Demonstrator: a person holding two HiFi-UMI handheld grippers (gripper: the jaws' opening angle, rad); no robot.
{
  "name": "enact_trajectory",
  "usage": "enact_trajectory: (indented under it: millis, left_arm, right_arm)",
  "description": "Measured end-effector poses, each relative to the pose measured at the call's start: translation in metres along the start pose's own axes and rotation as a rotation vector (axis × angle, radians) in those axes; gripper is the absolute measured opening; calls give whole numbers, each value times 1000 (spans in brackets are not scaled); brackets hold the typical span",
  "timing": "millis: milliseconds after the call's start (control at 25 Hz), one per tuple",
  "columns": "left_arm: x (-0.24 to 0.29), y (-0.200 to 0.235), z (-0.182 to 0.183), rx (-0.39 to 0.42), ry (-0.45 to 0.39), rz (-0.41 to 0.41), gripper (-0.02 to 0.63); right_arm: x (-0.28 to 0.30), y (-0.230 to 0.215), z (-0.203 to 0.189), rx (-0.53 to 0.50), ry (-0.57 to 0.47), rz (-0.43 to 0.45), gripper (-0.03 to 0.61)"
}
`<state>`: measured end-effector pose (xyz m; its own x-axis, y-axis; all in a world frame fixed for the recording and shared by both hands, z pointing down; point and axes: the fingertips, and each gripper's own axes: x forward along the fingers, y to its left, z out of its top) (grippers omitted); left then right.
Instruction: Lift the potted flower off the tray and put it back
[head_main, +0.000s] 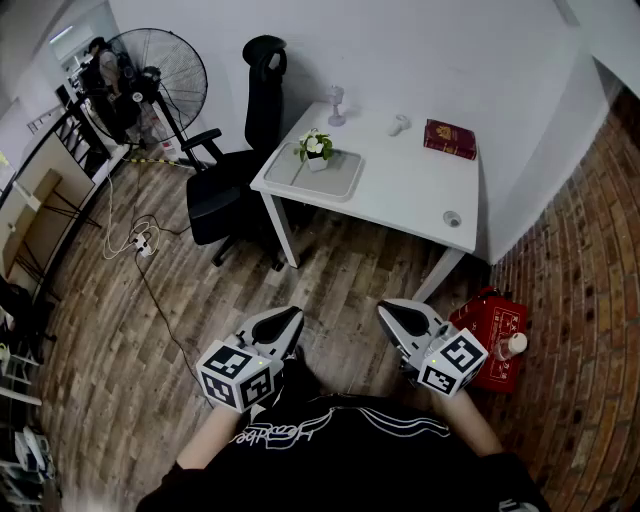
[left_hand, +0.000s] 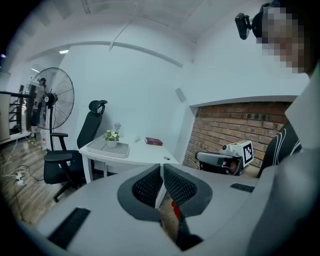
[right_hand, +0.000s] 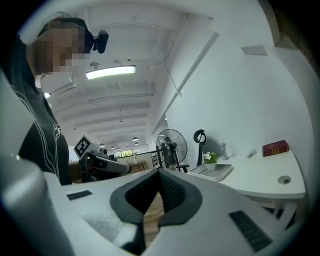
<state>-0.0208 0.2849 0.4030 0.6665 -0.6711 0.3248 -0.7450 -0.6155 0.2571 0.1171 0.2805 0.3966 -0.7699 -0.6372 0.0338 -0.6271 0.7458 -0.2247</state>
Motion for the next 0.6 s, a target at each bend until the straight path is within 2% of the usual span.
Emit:
enact_trajectory:
  millis: [160,560,600]
  left_arm:
    - [-6,-5,6,19,-8,-6,43]
    - [-8,-7,21,54,-22,0,43]
    - [-7,-6,20,51,-17,-1,43]
  right_arm:
    - [-7,3,3,-19,5,-12,0]
    - [-12,-10,24,-25,-65,-40,-8]
    - [-10,-11,22,-25,-59,-39,15]
